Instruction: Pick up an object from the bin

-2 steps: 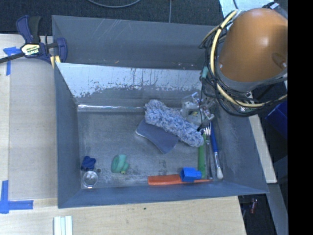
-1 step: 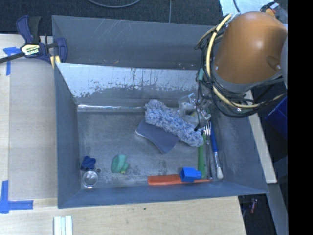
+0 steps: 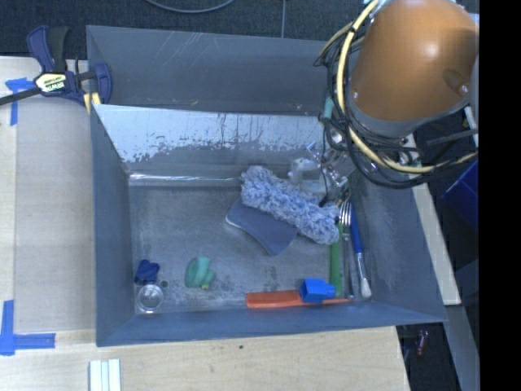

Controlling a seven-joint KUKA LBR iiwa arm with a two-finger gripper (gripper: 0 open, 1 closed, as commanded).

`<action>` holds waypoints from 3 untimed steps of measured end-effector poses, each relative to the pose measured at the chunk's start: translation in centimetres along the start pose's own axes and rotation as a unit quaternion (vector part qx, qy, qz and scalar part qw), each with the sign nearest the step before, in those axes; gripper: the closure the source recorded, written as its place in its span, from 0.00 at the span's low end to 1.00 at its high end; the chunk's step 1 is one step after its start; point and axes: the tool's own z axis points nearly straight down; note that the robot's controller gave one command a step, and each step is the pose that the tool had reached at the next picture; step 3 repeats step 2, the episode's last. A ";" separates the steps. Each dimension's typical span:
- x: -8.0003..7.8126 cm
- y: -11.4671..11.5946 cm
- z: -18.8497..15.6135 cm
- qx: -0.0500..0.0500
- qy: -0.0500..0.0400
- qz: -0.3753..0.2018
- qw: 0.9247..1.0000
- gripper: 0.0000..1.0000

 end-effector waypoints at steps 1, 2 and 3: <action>1.9 3.0 7.8 0.000 0.000 0.033 0.999 1.00; 1.0 3.7 8.8 0.000 -0.001 0.004 1.000 1.00; 1.0 3.7 8.8 0.000 -0.001 0.004 1.000 1.00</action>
Offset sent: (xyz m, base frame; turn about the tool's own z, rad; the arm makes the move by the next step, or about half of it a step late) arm -0.0190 0.0359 -0.0573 -0.0696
